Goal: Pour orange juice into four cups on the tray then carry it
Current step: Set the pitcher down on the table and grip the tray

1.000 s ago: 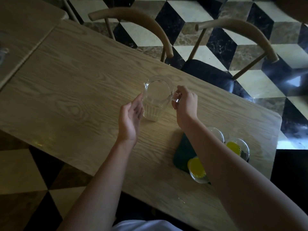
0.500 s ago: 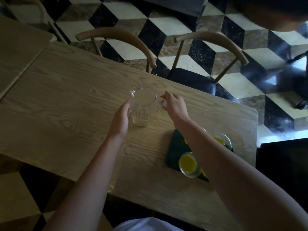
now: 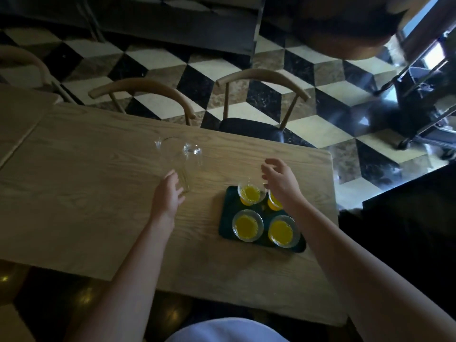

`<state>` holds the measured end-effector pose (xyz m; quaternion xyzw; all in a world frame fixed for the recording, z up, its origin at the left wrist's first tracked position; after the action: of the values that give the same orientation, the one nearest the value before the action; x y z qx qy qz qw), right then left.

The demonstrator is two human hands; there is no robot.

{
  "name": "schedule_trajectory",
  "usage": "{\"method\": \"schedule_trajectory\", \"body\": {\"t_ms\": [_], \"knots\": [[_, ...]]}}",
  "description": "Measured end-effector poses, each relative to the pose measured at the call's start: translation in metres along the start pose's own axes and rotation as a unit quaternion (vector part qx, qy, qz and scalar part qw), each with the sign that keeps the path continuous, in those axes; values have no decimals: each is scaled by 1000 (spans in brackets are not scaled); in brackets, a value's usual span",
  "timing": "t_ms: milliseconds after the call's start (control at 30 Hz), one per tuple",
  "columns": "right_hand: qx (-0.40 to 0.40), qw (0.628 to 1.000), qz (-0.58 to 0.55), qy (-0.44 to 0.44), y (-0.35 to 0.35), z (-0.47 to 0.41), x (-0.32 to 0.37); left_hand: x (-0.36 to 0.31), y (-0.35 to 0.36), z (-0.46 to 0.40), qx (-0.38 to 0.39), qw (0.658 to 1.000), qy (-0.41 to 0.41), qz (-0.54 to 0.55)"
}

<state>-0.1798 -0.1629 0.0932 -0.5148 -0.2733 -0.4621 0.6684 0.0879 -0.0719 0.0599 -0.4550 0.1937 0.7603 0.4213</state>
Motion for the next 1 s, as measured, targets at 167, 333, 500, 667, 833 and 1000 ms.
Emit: {"method": "schedule_trajectory", "body": {"t_ms": [167,333,500,667,833,1000], "knots": [[-52,998,-6,43,-64,33,-66,13,28,47,45,994,62,-71],[-76,991,-9,109,-104,53,-132,44,47,65,13,990,62,-127],[-56,984,-46,165,-115,56,-170,77,55,68,-34,983,19,-179],[-70,980,-56,179,-113,52,-192,100,64,44,-24,975,-10,-220],[-88,982,-22,164,-94,29,-207,111,73,3,0,952,27,-306],[-92,985,-9,145,-75,11,-219,120,86,-17,28,950,40,-308]]}}
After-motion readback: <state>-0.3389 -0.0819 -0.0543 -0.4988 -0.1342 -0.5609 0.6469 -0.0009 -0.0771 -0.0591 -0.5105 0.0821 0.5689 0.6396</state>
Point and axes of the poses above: each hand's wrist, its own z-axis away from the middle knuckle, its own y-axis out of the palm, x = y × z, the point moved 4 cm from there along -z, towards the middle knuckle, and after that the axes turned 6 degrees about -x, right-handed, at the moved point
